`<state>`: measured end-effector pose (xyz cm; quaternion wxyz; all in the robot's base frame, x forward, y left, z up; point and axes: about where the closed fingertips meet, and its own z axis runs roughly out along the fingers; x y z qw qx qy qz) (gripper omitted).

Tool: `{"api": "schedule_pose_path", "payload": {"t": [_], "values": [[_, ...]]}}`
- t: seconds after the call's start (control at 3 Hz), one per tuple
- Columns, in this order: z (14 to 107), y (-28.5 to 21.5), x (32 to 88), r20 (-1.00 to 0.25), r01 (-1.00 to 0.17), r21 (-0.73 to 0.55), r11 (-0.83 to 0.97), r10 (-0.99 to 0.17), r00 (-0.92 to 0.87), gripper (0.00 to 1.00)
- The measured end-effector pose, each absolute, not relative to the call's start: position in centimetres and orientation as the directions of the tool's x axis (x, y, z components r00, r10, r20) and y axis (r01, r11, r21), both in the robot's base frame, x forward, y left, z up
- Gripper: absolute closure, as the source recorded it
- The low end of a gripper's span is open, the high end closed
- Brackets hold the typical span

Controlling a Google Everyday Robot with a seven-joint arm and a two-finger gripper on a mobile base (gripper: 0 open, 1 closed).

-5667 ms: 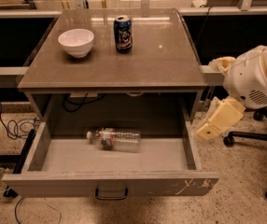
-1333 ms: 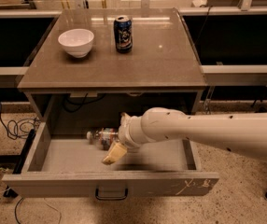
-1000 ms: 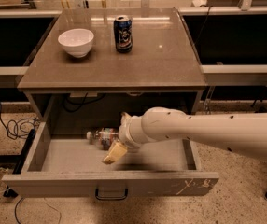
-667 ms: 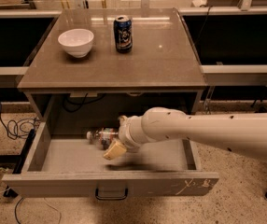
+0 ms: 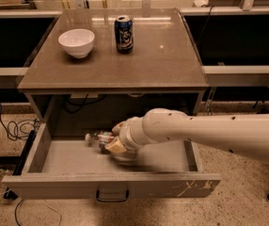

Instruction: Pick water bottle from top drawer and place on counter

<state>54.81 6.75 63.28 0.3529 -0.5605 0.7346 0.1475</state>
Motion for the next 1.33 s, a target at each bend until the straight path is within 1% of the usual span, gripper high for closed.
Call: {"api": "schedule_pose_path", "payload": {"t": [0.33,0.67,1.33], "values": [[63.3,6.8,54.8,-0.684,-0.928,-0.179,0.328,-0.719,-0.123,0.89],[63.3,6.8,54.8,-0.684,-0.928,-0.179,0.328,-0.719,-0.123,1.0],[64.5,6.4,54.8,-0.696,-0.932,-0.157,0.327,-0.706,-0.13,1.0]]}}
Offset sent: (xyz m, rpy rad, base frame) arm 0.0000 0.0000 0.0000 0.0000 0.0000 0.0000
